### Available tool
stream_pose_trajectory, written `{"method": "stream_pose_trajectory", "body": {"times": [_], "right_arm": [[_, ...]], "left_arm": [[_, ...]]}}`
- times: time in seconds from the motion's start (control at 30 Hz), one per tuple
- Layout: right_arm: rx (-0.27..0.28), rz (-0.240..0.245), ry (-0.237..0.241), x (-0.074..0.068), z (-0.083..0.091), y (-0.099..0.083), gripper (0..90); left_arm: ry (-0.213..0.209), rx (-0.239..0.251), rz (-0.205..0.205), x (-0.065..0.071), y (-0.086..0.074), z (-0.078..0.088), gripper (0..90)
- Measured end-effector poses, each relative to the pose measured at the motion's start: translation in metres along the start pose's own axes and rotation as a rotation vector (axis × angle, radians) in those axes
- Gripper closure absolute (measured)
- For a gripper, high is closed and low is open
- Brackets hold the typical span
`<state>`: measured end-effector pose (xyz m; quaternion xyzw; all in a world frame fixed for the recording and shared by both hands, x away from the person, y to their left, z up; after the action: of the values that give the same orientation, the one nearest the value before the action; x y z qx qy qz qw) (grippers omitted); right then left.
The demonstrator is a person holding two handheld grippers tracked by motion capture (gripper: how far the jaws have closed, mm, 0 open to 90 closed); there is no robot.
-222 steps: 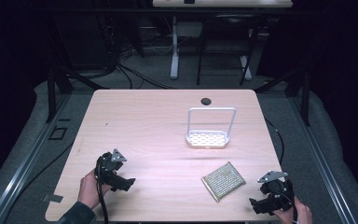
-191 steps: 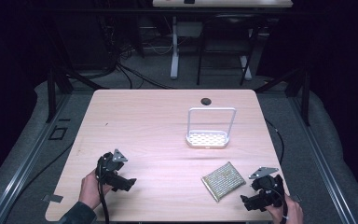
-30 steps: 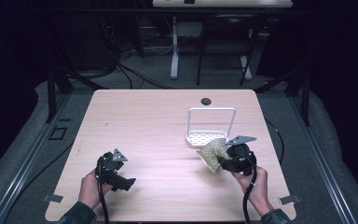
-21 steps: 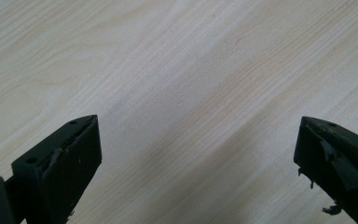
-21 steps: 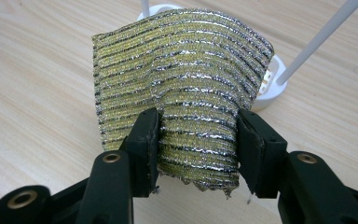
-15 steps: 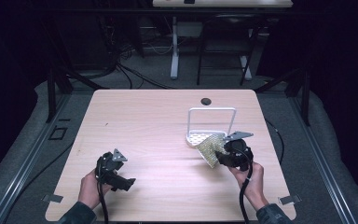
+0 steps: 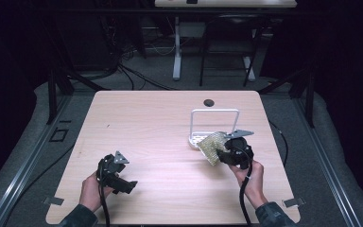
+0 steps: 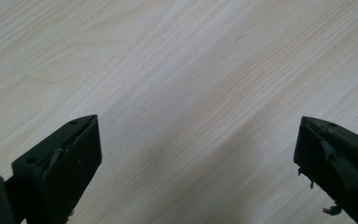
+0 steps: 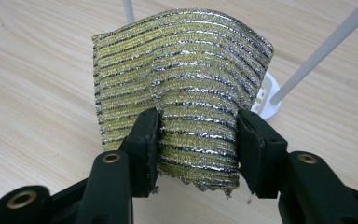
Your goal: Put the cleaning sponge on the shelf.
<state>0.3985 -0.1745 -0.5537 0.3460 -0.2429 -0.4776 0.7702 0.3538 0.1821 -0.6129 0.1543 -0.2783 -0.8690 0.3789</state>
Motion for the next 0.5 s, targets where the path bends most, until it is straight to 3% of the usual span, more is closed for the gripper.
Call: {"method": "stream_pose_trajectory", "body": {"times": [0.5], "right_arm": [[0.011,-0.037,-0.024,0.002,-0.013,0.008,51.9]], "left_arm": [[-0.003,-0.002,-0.003,0.001,0.000,0.000,1.0]]}}
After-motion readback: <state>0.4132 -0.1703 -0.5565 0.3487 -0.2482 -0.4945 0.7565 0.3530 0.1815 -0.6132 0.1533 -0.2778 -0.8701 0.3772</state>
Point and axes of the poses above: each handheld gripper's, and its own axes: z roughly backward along the jaws, y roughly out of its top, x roughly to its right, the point moved 8 cm from there along -z, roughly forward along the jaws, and after that the axes turned 6 degrees about x, right-handed, at the moved point
